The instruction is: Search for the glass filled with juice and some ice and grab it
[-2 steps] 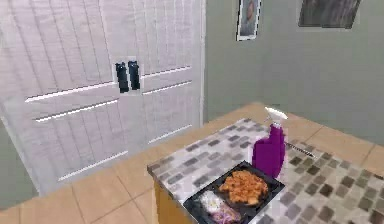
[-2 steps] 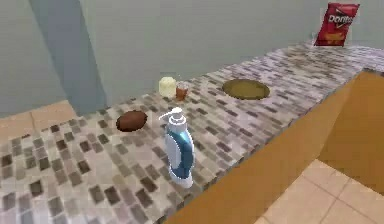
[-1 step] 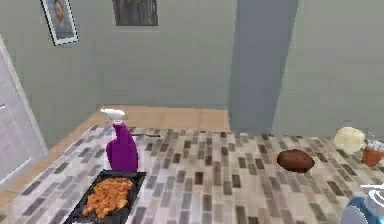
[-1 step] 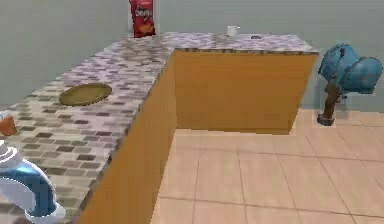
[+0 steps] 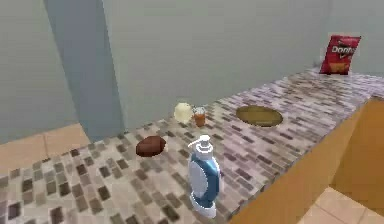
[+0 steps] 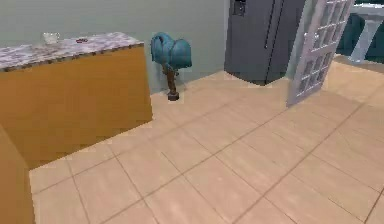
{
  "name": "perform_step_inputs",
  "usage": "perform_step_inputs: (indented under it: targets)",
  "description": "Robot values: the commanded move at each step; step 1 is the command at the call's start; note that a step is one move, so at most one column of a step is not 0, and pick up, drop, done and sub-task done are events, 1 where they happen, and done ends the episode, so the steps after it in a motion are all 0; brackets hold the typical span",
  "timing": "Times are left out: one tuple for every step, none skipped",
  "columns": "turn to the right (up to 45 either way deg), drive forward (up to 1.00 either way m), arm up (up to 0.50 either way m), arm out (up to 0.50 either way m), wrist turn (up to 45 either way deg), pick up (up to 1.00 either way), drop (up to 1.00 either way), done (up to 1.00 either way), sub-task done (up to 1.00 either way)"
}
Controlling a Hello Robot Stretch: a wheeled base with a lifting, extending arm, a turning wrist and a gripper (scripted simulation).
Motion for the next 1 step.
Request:
perform_step_inputs:
  targets:
    - [30.0,0.0,0.0,0.0,0.0,0.0,0.0,0.0,0.0]
